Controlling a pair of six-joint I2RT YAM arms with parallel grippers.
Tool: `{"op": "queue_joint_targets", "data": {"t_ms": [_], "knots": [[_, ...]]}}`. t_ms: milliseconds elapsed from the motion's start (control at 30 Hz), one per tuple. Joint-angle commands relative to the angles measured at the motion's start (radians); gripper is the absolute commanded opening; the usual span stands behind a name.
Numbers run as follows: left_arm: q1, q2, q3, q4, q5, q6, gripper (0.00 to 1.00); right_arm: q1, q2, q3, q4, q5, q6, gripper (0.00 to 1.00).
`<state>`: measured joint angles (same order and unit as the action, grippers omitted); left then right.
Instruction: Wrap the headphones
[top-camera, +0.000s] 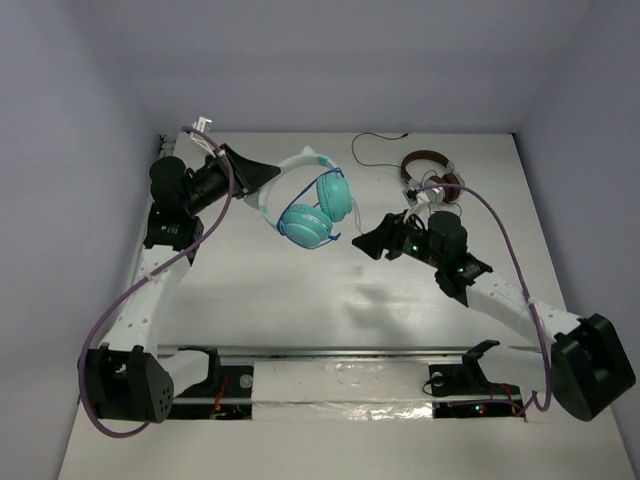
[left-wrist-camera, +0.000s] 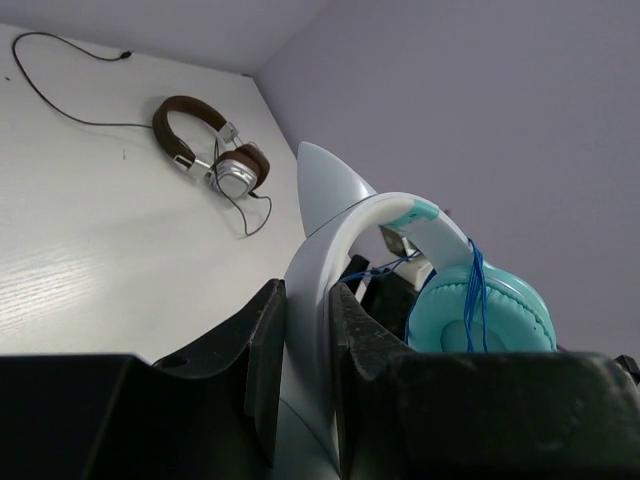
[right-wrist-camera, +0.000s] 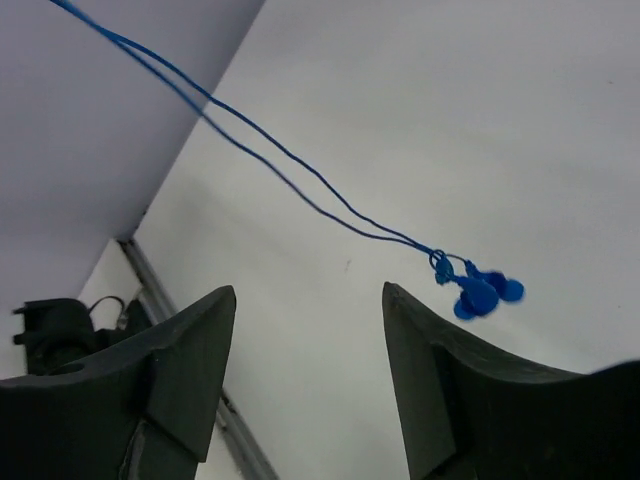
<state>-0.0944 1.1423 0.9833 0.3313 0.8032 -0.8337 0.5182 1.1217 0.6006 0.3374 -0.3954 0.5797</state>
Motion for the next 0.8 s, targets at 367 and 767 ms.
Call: {"op": "queue_joint_targets", "data": {"t_ms": [367,767], "knots": [[-0.018,-0.081,0.107,-0.073,-0.052,-0.005,0.0,-0.003,0.196,0.062,0.184,0.102,-0.155,0.58],[-0.018,-0.065,0.137,-0.118,-0.091,0.042,0.0,-0.003,0.202,0.093,0.193,-0.094,-0.162,0.73]]}}
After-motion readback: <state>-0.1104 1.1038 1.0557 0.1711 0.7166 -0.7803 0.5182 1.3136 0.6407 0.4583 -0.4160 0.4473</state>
